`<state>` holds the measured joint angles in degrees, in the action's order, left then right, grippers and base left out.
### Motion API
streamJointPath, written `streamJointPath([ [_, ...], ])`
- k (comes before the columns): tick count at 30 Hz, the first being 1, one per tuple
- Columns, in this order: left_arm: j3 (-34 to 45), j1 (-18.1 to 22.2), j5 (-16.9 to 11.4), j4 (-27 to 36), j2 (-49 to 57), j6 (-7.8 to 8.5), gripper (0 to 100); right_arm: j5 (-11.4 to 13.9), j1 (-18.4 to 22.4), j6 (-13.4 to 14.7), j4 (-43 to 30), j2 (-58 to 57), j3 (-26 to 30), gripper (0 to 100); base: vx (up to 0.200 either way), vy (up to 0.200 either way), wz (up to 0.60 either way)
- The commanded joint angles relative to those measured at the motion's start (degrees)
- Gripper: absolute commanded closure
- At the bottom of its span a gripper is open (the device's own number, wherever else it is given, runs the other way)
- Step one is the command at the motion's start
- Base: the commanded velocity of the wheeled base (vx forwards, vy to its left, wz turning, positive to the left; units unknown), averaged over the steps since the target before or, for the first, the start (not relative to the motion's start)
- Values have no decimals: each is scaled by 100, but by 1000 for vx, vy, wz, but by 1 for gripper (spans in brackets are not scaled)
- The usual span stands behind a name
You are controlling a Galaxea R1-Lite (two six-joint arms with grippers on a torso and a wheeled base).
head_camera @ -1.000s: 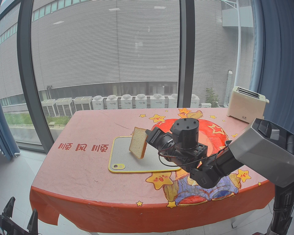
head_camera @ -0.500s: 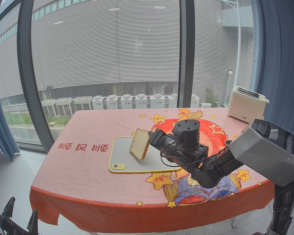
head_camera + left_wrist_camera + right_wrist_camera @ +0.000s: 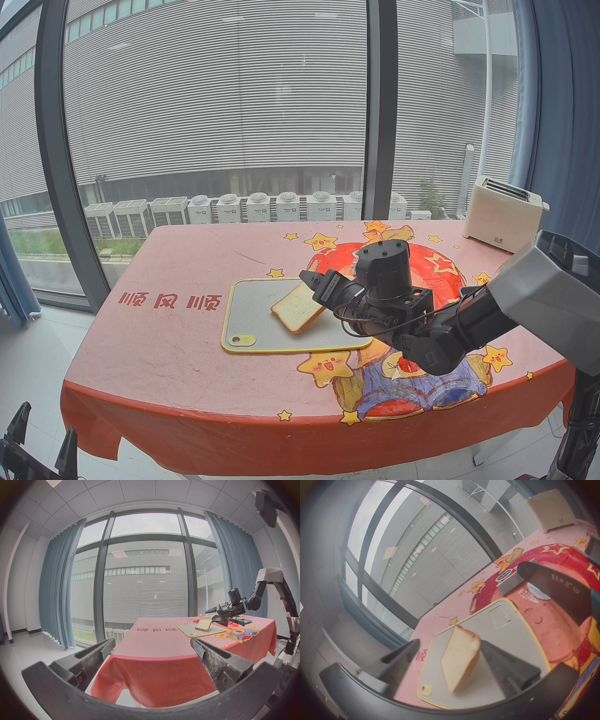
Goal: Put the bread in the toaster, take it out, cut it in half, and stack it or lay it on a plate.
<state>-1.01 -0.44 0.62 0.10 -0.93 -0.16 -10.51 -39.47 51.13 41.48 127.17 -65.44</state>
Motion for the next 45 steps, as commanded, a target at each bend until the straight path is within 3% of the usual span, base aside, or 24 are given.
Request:
streamJointPath([
  [1, 101, 0, -1, -1, 93, -2, 0, -83, 1, -15, -246, -307, -118, 0, 0, 0, 0],
  [2, 101, 0, -1, -1, 93, -2, 0, -127, 1, -6, -721, -509, -206, 0, 0, 0, 0],
  [11, 101, 0, 8, -1, 93, -2, 0, -136, -34, 46, -1960, -808, -426, 0, 0, 0, 0],
  [14, 101, 0, 8, -1, 93, -2, 0, -127, -34, 178, -2382, -790, -628, 0, 0, 0, 0],
  [17, 101, 0, 8, -1, 93, -2, 0, -136, -43, 380, -2540, -747, -804, 0, 0, 0, 0],
  [28, 101, 0, -1, -1, 93, -2, 0, -136, -113, 336, -2496, -1335, -610, 0, 0, 0, 0],
  [33, 101, 0, -1, -1, 93, -2, 0, -118, -113, 3, -2443, -1872, -294, 0, 0, 0, 0],
  [39, 101, 0, 8, -1, 93, -2, 0, -48, -113, -841, -2312, -2504, 312, 0, 0, 0, 0],
  [42, 101, 0, 8, -1, 93, -2, 0, 137, -113, -1087, -1415, -2750, 936, 0, 0, 0, 0],
  [45, 101, 0, -1, -1, 93, -2, 0, 550, -69, -1228, 35, -2917, 1780, 0, 0, 0, 0],
])
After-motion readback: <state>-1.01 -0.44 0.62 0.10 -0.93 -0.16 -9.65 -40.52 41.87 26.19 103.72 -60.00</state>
